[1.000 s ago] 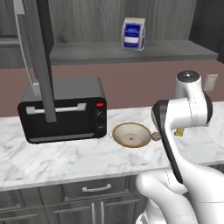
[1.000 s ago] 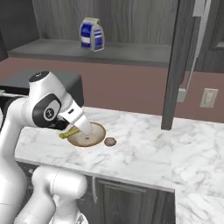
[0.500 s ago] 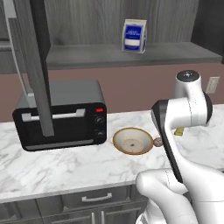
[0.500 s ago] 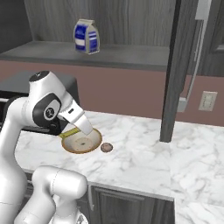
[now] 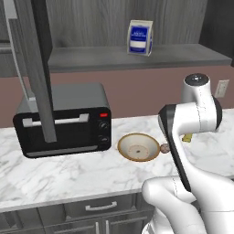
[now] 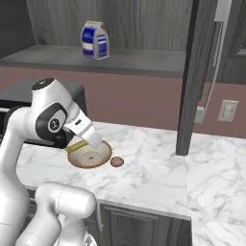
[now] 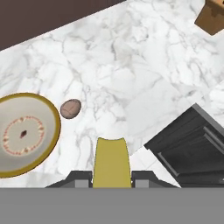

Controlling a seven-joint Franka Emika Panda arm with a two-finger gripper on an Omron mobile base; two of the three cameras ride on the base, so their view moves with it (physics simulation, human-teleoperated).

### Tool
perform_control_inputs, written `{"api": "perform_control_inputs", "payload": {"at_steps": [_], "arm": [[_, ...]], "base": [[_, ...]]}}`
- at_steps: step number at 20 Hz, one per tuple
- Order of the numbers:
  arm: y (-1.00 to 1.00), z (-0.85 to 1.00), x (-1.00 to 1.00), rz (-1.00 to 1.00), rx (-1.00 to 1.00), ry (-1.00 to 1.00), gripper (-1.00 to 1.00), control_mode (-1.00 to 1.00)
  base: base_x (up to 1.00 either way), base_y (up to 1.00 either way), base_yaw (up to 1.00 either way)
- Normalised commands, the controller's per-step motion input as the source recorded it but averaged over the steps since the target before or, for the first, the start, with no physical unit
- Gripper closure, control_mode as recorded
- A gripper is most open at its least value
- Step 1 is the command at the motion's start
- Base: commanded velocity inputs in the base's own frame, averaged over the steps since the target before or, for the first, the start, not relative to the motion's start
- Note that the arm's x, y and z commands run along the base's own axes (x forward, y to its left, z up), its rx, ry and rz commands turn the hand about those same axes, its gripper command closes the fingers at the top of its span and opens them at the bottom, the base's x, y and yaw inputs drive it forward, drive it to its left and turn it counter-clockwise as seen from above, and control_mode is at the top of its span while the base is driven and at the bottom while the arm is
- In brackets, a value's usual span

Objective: Pick the egg and butter from the fridge and place them by the bowl for mixing.

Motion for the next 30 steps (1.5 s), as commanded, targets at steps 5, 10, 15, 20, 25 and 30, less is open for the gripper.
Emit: {"api": "perform_control_inputs", "payload": {"at_steps": [5, 10, 15, 20, 25, 30], "arm": [[0.00, 0.00, 0.00, 0.00, 0.00, 0.00, 1.00, 1.00], [0.00, 0.00, 0.00, 0.00, 0.00, 0.00, 1.00, 1.00], [0.00, 0.00, 0.00, 0.00, 0.00, 0.00, 1.00, 1.00], [-0.10, -0.06, 0.25, 0.00, 0.04, 0.06, 1.00, -1.00], [-0.33, -0.32, 0.47, 0.00, 0.12, 0.12, 1.00, -1.00], [-0.30, -0.43, 0.32, 0.00, 0.10, 0.00, 1.00, -1.00]], "base": [[0.00, 0.00, 0.00], [0.00, 0.00, 0.00], [0.01, 0.00, 0.00], [0.00, 0.00, 0.00], [0.00, 0.00, 0.00], [0.00, 0.00, 0.00]]}}
